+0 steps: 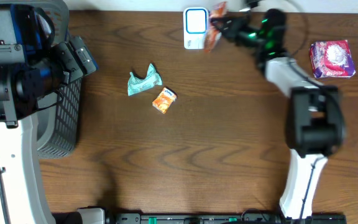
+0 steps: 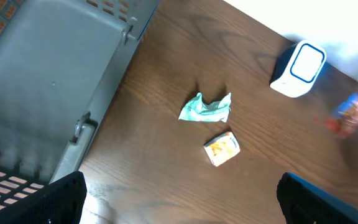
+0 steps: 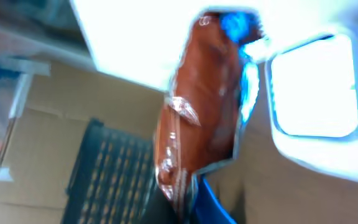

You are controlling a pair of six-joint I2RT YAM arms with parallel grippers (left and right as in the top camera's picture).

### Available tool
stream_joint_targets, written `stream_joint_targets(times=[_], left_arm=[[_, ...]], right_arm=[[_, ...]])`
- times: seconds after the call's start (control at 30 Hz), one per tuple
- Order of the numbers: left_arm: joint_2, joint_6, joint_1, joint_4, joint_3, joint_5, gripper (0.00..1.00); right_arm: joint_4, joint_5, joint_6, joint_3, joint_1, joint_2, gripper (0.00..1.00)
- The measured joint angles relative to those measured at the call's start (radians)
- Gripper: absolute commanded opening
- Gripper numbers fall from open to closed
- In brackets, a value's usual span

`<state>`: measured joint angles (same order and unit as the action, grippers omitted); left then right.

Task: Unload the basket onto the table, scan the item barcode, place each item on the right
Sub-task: 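Carry the snack bar to the right table edge and release it, then reach the right gripper to the orange Kleenex packet and grasp it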

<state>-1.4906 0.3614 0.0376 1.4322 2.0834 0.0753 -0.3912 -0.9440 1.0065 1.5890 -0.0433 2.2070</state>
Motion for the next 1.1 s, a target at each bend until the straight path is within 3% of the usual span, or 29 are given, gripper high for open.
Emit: stream_joint_targets(times=[0.03,0.2,0.3,0.43,0.5,0.73,0.9,1.1], left_arm=[[0.0,0.0,0.0,0.001,0.0,0.0,0.98],[0.0,0.0,0.0,0.0,0.0,0.0,0.98],[0.0,0.0,0.0,0.0,0.0,0.0,0.98],[0.0,0.0,0.0,0.0,0.0,0.0,0.98],[0.0,0.0,0.0,0.0,0.0,0.0,0.98],[0.0,0.0,0.0,0.0,0.0,0.0,0.98],[0.0,0.0,0.0,0.0,0.0,0.0,0.98],[0.0,0.0,0.0,0.0,0.0,0.0,0.98]], right_arm=[[0.039,0.003,-0.02,0.0,0.016,-0.018,0.01],[0.583,0.13,-0.24,0.016,0.185,-0.164,0.01],[0.832,0.294,-0.398,0.016,0.282,-0.204,0.09],[0.999,0.526,-0.592,0.013,0.362,-0.206,0.72],[1.029,0.632,-0.676,0.013,0.383,-0.206,0.81],[1.065,0.732,-0.829,0.013,0.395,-0.206,0.8],[1.064,0.626,-0.859,0.013,0.354,-0.21,0.77],[1.062,0.388,-0.87,0.013,0.168,-0.233,0.84]])
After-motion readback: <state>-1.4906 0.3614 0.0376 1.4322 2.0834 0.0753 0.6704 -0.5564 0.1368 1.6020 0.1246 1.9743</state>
